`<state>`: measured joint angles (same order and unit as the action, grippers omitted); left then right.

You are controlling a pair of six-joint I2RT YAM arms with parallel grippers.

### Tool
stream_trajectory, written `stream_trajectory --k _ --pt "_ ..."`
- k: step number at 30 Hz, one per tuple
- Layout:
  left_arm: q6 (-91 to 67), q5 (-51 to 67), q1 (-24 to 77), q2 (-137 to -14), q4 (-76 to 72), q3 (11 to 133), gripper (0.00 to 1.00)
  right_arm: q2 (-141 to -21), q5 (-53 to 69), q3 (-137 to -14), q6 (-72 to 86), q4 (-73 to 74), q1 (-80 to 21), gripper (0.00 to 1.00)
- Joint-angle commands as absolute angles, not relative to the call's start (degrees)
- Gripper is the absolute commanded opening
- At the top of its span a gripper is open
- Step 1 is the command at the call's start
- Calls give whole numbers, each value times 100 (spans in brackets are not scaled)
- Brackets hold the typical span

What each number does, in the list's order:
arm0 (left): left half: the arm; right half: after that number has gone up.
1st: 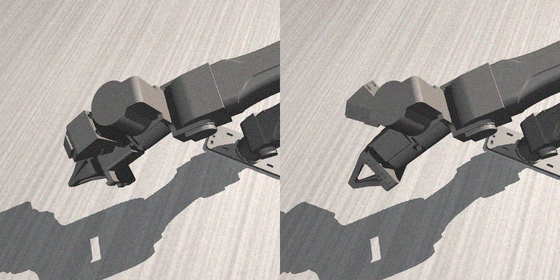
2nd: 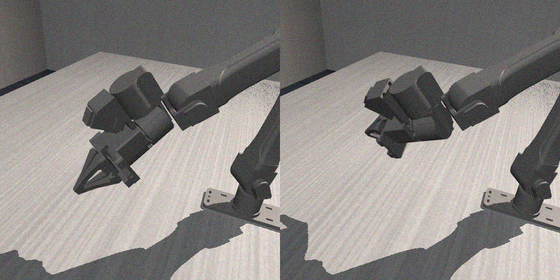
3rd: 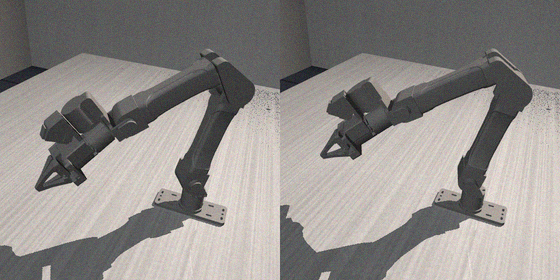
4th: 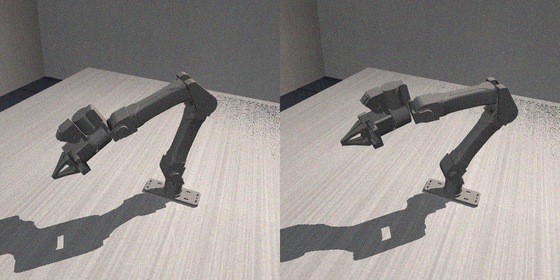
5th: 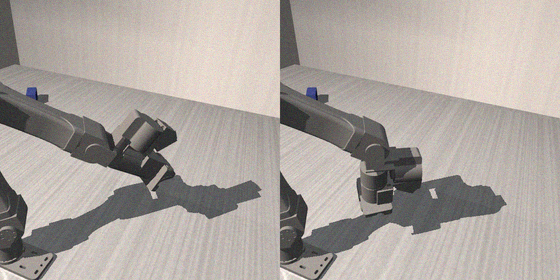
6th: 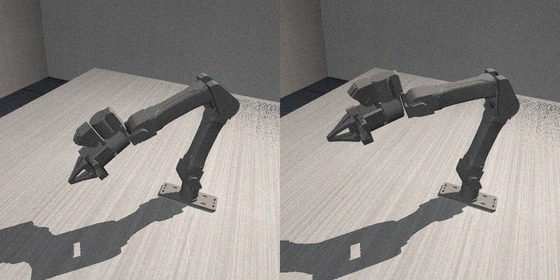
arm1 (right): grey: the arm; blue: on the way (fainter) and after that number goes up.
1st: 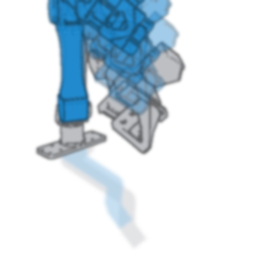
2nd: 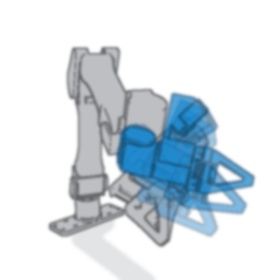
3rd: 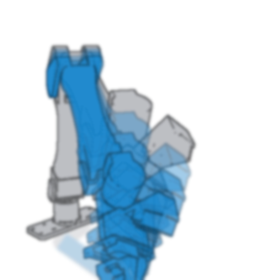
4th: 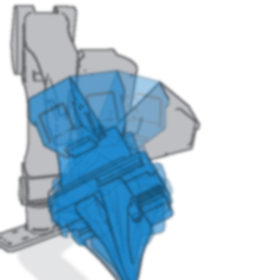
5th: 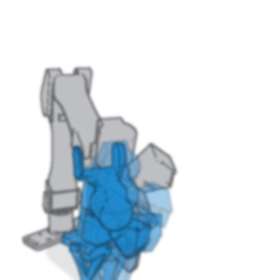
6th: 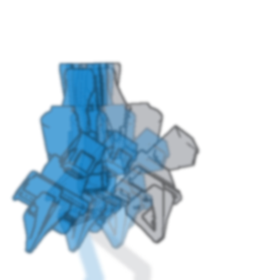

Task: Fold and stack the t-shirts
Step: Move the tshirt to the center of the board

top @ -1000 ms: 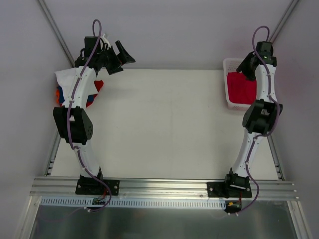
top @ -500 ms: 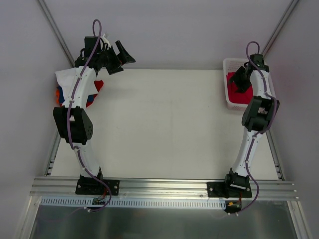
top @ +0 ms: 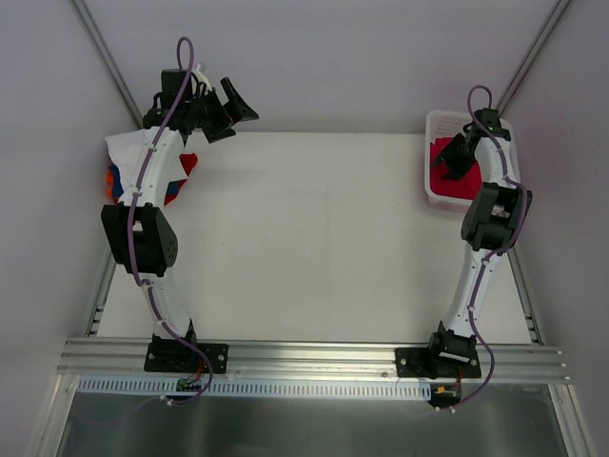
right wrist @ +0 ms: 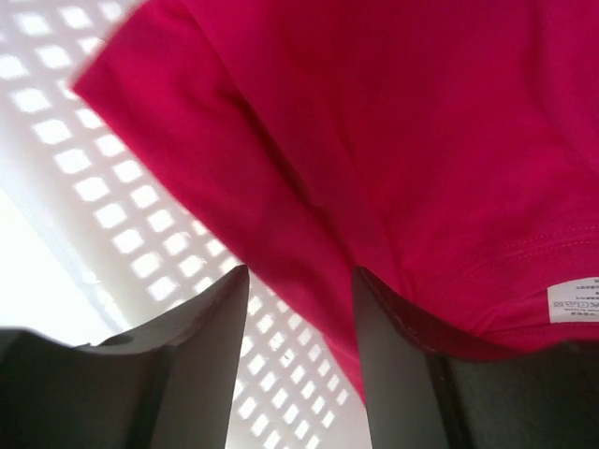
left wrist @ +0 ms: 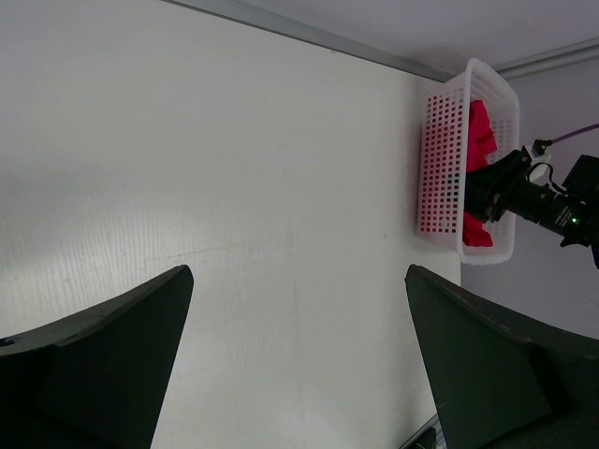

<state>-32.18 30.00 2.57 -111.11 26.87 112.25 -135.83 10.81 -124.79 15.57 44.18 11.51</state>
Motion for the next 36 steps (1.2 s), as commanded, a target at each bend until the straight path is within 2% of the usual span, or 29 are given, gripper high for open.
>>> stream_trajectory --k 1,8,13,17,20,21,22,23,28,36 --pt "-3199 3173 246 -11066 2584 11435 99 -13658 1283 -12235 1687 4588 1081 54" --pt "-3164 3164 246 -11039 2593 11443 99 -13641 1072 -12164 1889 4772 1177 61" --pt "-3146 3155 237 -11030 2593 11470 99 -13702 994 -12243 1907 4877 1301 57" --pt "-3155 3155 237 -11048 2593 11470 99 -13720 800 -12375 1741 5071 1318 45" --pt "-3164 3155 229 -11048 2593 11470 99 -13685 756 -12349 1723 5124 1327 32" --pt "-3164 3155 229 -11048 2584 11470 99 -13685 756 -12331 1714 5124 1327 20" --pt "-3164 3155 229 -11065 2593 11470 99 -13676 747 -12340 1723 5141 1336 14" --pt "-3173 3155 229 -11065 2584 11478 99 -13676 730 -12349 1714 5168 1336 1" --pt "-3173 3173 229 -11100 2593 11522 99 -13606 721 -12498 1688 5212 1336 0" --pt "-3173 3190 229 -11127 2593 11531 99 -13202 914 -13576 1758 5229 1327 0"
